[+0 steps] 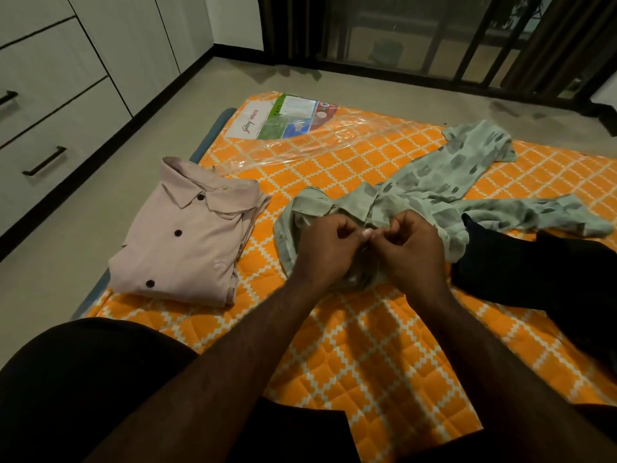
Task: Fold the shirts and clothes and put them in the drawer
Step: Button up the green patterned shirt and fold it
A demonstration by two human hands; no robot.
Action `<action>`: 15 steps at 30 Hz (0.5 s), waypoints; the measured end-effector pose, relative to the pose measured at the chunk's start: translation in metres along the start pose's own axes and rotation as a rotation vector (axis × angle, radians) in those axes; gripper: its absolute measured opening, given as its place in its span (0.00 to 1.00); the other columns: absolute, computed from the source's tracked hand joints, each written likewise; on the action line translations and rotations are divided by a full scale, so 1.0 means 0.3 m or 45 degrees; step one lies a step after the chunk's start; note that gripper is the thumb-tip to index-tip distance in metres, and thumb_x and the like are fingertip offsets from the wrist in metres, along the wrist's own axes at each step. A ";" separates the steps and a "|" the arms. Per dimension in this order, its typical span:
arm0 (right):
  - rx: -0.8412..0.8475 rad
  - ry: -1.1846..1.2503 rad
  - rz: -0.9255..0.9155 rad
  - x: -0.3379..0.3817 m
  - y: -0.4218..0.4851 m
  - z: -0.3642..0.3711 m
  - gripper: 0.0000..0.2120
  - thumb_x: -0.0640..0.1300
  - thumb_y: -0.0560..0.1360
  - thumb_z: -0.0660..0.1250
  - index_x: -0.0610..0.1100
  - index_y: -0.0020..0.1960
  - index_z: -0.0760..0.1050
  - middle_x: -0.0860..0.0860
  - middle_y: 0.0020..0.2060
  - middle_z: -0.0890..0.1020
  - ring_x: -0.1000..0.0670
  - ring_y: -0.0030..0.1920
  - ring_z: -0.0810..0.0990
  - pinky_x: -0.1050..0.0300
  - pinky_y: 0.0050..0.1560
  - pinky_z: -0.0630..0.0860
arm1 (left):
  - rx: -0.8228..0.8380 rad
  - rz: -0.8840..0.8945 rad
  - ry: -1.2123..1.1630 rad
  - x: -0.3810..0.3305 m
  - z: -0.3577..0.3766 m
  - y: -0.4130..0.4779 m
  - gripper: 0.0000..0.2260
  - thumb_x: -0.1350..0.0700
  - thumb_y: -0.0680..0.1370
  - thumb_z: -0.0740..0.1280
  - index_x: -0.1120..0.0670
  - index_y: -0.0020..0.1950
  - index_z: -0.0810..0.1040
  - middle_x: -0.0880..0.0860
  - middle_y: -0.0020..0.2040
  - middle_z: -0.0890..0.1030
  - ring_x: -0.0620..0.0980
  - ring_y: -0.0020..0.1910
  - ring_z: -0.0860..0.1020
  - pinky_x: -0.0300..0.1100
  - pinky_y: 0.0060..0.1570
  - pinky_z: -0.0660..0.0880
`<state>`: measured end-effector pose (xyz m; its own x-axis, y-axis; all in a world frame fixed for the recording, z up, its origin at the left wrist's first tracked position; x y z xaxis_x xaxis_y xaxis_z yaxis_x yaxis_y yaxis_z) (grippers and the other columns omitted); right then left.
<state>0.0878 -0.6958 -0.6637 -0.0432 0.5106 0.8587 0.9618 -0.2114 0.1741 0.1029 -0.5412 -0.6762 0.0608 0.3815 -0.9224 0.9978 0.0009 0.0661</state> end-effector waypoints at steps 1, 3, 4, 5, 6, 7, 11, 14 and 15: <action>-0.005 0.030 0.008 -0.002 -0.001 -0.001 0.13 0.39 0.75 0.74 0.38 0.41 0.70 0.38 0.36 0.79 0.47 0.33 0.77 0.51 0.34 0.76 | -0.005 -0.013 -0.016 0.007 0.001 0.002 0.10 0.49 0.78 0.73 0.54 0.42 0.83 0.48 0.36 0.82 0.43 0.35 0.80 0.44 0.37 0.77; 0.013 0.108 0.026 -0.004 -0.002 0.001 0.14 0.38 0.75 0.74 0.37 0.42 0.69 0.37 0.37 0.80 0.50 0.37 0.82 0.48 0.38 0.79 | -0.010 -0.060 -0.037 0.022 0.002 0.010 0.09 0.51 0.79 0.72 0.54 0.43 0.83 0.49 0.37 0.83 0.47 0.38 0.81 0.51 0.40 0.80; 0.023 0.131 0.037 -0.007 -0.001 0.004 0.14 0.38 0.75 0.74 0.37 0.42 0.69 0.37 0.38 0.81 0.47 0.39 0.84 0.45 0.40 0.80 | -0.009 -0.076 -0.033 0.025 0.003 0.013 0.09 0.52 0.79 0.71 0.54 0.43 0.83 0.50 0.37 0.83 0.48 0.38 0.81 0.53 0.41 0.80; 0.039 0.160 0.054 -0.005 -0.001 0.006 0.14 0.37 0.75 0.74 0.37 0.42 0.68 0.37 0.39 0.82 0.44 0.41 0.85 0.43 0.42 0.81 | -0.003 -0.085 -0.026 0.026 0.004 0.014 0.08 0.52 0.80 0.70 0.54 0.43 0.83 0.50 0.37 0.82 0.49 0.38 0.81 0.54 0.42 0.80; 0.062 0.213 0.081 -0.004 -0.002 0.009 0.13 0.35 0.75 0.73 0.38 0.42 0.68 0.38 0.39 0.83 0.43 0.42 0.85 0.43 0.43 0.82 | 0.007 -0.091 -0.026 0.026 0.006 0.015 0.08 0.52 0.80 0.70 0.54 0.43 0.82 0.51 0.38 0.82 0.50 0.39 0.81 0.55 0.42 0.80; 0.090 0.292 0.116 -0.002 -0.004 0.013 0.13 0.34 0.76 0.73 0.40 0.42 0.68 0.39 0.39 0.83 0.43 0.42 0.85 0.45 0.43 0.82 | 0.021 -0.095 -0.038 0.027 0.007 0.017 0.08 0.53 0.80 0.69 0.55 0.43 0.82 0.52 0.38 0.82 0.51 0.40 0.81 0.56 0.43 0.79; 0.186 0.545 0.227 0.014 -0.009 0.024 0.16 0.29 0.76 0.70 0.44 0.43 0.66 0.40 0.39 0.79 0.49 0.39 0.81 0.59 0.40 0.79 | 0.080 -0.107 -0.103 0.030 0.008 0.019 0.07 0.55 0.81 0.68 0.55 0.45 0.79 0.53 0.39 0.80 0.53 0.41 0.79 0.60 0.45 0.78; 0.233 0.656 0.270 0.010 -0.005 0.033 0.16 0.28 0.77 0.68 0.44 0.43 0.64 0.43 0.37 0.79 0.48 0.40 0.81 0.58 0.42 0.80 | 0.088 -0.090 -0.111 0.023 0.011 0.019 0.07 0.56 0.82 0.67 0.54 0.44 0.77 0.51 0.38 0.79 0.53 0.40 0.78 0.59 0.46 0.79; 0.238 0.669 0.279 0.007 -0.005 0.035 0.17 0.28 0.77 0.68 0.45 0.43 0.64 0.43 0.38 0.79 0.47 0.41 0.81 0.57 0.42 0.81 | 0.087 -0.078 -0.097 0.021 0.012 0.019 0.07 0.56 0.82 0.67 0.54 0.44 0.77 0.51 0.38 0.78 0.53 0.41 0.78 0.58 0.46 0.79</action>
<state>0.0891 -0.6857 -0.6672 0.0795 -0.0187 0.9967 0.9926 -0.0907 -0.0809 0.1091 -0.5422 -0.6830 -0.0013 0.3115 -0.9503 0.9990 -0.0421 -0.0152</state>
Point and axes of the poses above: each hand's wrist, its own y-axis towards the middle knuckle, its own z-axis out of the palm, x = y × z, the point moved 5 cm from there along y, towards the middle knuckle
